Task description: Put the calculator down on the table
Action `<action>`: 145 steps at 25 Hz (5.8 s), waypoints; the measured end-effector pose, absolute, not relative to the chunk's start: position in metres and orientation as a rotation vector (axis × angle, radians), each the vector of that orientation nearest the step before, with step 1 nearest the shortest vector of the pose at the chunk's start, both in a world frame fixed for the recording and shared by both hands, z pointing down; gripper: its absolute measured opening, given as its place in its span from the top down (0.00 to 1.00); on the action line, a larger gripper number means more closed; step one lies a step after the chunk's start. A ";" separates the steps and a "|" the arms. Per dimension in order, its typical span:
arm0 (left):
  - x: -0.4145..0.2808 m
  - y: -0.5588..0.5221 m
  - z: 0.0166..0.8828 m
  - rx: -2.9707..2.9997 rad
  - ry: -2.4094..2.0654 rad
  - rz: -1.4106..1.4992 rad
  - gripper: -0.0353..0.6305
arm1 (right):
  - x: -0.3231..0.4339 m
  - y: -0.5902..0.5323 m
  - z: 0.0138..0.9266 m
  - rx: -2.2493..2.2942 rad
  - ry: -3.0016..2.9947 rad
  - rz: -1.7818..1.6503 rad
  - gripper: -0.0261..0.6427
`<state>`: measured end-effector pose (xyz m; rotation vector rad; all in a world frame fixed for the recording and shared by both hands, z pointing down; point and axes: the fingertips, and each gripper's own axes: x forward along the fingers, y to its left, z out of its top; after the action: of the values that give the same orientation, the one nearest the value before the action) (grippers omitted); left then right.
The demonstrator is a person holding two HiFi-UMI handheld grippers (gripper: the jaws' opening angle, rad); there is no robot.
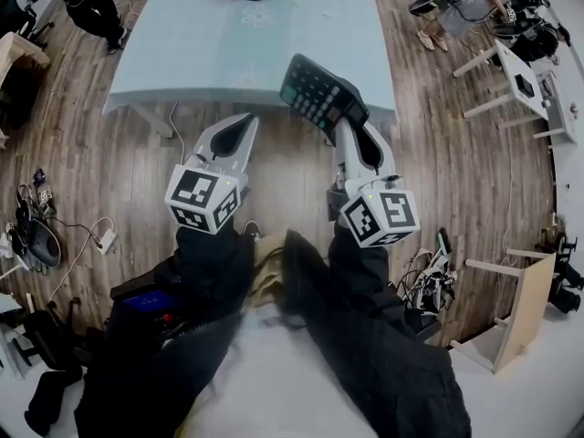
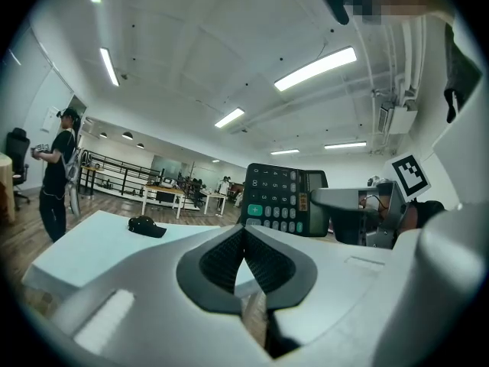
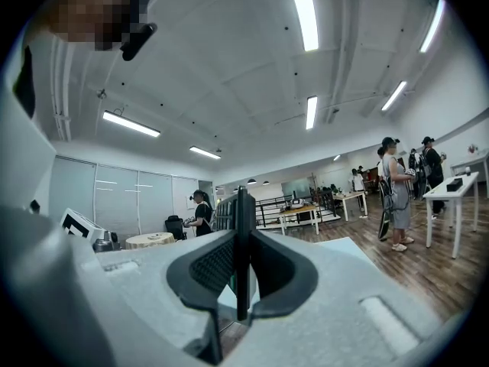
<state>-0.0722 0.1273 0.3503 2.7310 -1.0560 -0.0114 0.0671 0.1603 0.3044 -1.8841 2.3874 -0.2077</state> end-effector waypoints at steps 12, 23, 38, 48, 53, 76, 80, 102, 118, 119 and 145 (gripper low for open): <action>-0.071 0.122 0.359 2.699 -1.044 -0.022 0.95 | 0.064 0.157 0.307 -1.865 2.398 -0.233 0.89; -0.084 0.028 0.370 2.656 -1.165 -0.008 0.95 | 0.058 0.054 0.316 -1.763 2.456 -0.234 0.89; 0.002 -0.143 0.364 2.664 -1.119 0.009 0.95 | 0.140 -0.113 0.321 -1.780 2.443 -0.276 0.89; 0.038 -0.214 0.374 2.630 -1.162 0.079 0.95 | 0.188 -0.191 0.340 -1.749 2.448 -0.367 0.89; 0.050 -0.234 0.382 2.608 -1.168 0.129 0.95 | 0.197 -0.217 0.350 -1.716 2.457 -0.427 0.89; -0.001 -0.267 0.444 2.518 -1.111 0.312 0.95 | 0.133 -0.252 0.427 -1.731 2.443 -0.802 0.89; -0.015 -0.262 0.471 2.446 -1.112 0.342 0.95 | 0.114 -0.251 0.459 -1.704 2.458 -0.930 0.89; -0.026 -0.235 0.611 2.192 -1.000 0.551 0.95 | 0.115 -0.219 0.610 -1.666 2.262 -1.517 0.89; -0.029 -0.233 0.676 2.079 -0.957 0.631 0.95 | 0.095 -0.226 0.715 -1.539 2.150 -1.872 0.89; -0.029 -0.233 0.677 2.075 -0.954 0.632 0.95 | 0.095 -0.227 0.719 -1.538 2.138 -1.885 0.89; -0.012 -0.231 0.621 2.211 -0.965 0.551 0.95 | 0.120 -0.225 0.692 -1.799 2.354 -1.675 0.80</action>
<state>-0.0124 -0.2309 0.6207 2.2110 -0.9650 0.5510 0.1202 -0.2254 0.6918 -1.7995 2.3544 -1.6748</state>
